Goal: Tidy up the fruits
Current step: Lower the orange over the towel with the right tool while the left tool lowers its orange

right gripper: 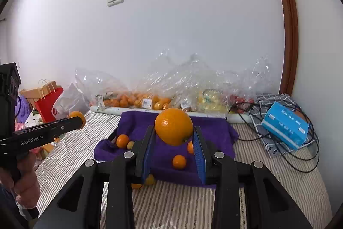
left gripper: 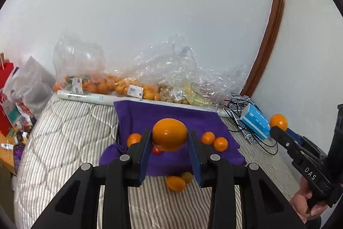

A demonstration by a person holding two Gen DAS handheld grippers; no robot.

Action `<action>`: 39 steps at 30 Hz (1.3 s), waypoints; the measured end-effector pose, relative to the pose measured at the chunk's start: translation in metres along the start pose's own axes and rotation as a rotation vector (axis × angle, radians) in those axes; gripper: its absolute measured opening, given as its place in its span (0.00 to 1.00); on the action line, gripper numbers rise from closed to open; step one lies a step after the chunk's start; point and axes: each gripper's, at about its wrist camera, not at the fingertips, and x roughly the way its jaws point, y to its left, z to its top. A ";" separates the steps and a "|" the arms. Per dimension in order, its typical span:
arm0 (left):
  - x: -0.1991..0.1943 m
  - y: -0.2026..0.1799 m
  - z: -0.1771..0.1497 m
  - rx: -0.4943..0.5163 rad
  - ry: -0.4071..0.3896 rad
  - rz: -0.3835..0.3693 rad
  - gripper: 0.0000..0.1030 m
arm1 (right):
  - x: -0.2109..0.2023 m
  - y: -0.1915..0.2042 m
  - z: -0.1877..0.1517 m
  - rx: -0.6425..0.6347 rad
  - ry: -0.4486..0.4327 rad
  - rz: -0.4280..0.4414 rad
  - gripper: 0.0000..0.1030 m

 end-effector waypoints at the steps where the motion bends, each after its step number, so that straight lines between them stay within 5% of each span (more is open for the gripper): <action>1: 0.001 0.000 0.003 0.002 -0.002 0.000 0.31 | -0.001 -0.001 0.002 0.000 -0.008 -0.008 0.33; 39: 0.070 0.023 0.019 -0.036 0.053 0.043 0.31 | 0.068 -0.041 0.005 0.039 0.056 -0.032 0.33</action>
